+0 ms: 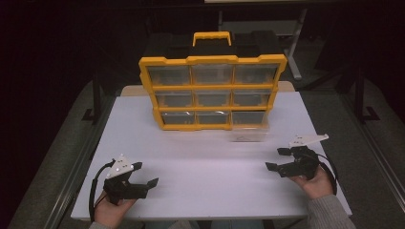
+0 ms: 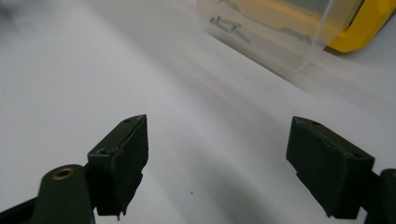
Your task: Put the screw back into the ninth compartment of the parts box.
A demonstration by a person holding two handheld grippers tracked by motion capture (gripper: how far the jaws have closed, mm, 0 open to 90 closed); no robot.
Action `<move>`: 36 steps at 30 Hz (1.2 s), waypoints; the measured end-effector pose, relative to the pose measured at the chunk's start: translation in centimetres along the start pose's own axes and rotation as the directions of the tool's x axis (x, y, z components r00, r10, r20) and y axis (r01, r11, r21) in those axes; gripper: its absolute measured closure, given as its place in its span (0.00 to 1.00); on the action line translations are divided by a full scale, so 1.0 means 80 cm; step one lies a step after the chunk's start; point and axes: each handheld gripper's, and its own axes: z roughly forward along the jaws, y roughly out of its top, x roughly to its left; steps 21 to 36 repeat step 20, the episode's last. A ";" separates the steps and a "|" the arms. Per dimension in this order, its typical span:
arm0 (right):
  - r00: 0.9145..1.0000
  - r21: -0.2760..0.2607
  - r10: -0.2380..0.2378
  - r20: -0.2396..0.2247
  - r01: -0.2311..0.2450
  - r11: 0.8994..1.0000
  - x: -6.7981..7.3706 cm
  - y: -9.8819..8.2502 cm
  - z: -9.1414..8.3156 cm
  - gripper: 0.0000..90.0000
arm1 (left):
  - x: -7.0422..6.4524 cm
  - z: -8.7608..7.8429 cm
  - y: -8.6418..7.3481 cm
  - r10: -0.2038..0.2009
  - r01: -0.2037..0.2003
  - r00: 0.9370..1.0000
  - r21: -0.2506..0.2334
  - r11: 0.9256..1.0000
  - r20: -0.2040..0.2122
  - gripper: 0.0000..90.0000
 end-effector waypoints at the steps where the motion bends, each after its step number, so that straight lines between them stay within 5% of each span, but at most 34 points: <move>1: 1.000 -0.004 0.006 0.000 -0.006 1.000 0.001 -0.003 -0.002 0.21 | 0.000 0.000 0.000 0.002 -0.002 1.000 0.002 1.000 -0.001 0.18; 15: 1.000 -0.050 0.016 0.014 -0.015 0.999 0.004 -0.025 -0.022 0.20 | 0.002 -0.001 -0.001 -0.009 0.009 1.000 0.003 1.000 0.006 0.18; 36: 1.000 -0.042 0.007 0.020 -0.006 0.999 0.005 -0.026 -0.018 0.20 | 0.002 0.000 -0.001 -0.003 0.003 1.000 -0.002 1.000 0.006 0.18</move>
